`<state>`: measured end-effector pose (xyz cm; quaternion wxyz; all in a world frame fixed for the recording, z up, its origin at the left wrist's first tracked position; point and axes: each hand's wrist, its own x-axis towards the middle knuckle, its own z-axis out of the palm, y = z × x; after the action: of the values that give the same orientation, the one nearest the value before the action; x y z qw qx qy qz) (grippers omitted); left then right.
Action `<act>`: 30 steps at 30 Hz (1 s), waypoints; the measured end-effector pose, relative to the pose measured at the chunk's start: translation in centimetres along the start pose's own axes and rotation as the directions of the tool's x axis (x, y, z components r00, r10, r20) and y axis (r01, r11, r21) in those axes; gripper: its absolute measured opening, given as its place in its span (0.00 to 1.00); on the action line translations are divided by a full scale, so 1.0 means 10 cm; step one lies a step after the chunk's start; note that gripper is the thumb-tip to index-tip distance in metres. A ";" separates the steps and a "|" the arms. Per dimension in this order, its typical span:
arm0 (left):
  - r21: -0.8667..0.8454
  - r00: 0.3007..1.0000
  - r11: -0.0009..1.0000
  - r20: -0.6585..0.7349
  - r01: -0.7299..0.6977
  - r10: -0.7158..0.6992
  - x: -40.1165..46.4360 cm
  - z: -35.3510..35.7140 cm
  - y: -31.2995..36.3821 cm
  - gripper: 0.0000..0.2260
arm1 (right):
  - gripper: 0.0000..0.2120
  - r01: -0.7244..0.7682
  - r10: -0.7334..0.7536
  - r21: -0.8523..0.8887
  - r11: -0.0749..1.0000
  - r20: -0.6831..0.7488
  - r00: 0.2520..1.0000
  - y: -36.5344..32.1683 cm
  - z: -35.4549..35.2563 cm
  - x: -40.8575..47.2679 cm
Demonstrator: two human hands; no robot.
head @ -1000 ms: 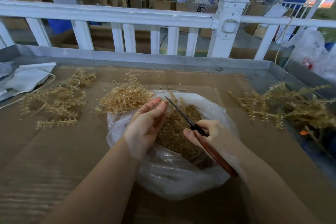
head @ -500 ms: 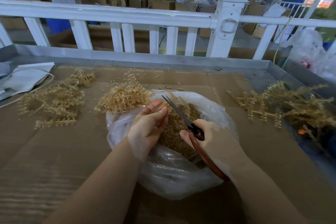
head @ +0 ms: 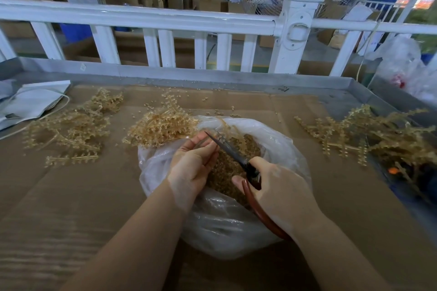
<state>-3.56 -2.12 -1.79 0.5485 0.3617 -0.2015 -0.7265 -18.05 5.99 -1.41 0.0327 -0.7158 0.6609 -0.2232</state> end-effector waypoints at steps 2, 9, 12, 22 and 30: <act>0.006 1.000 1.000 -0.002 -0.020 0.020 -0.01 0.01 -0.01 0.12 | 0.18 0.003 -0.003 -0.004 1.000 -0.002 1.000 -0.01 0.01 0.01; 0.057 0.997 0.996 -0.005 -0.074 0.074 -0.02 0.00 -0.04 0.12 | 0.15 -0.014 0.014 0.042 0.999 0.010 1.000 -0.06 0.04 0.03; 0.063 0.997 0.995 -0.003 -0.077 0.077 -0.02 -0.01 -0.03 0.12 | 0.15 -0.043 0.037 0.104 0.994 0.050 0.998 -0.05 0.02 0.04; 0.145 0.994 0.984 -0.021 -0.099 0.103 0.01 0.00 -0.07 0.12 | 0.17 -0.036 0.032 0.079 0.996 0.063 0.998 -0.02 0.00 0.05; 0.179 0.990 0.975 -0.024 -0.130 0.136 0.03 -0.01 -0.11 0.12 | 0.18 -0.040 0.036 0.078 0.996 0.050 0.998 0.03 0.10 0.07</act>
<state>-4.28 -2.07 -2.71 0.5651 0.4077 -0.2792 -0.6606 -17.93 5.08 -2.17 0.0814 -0.7064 0.6641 -0.2311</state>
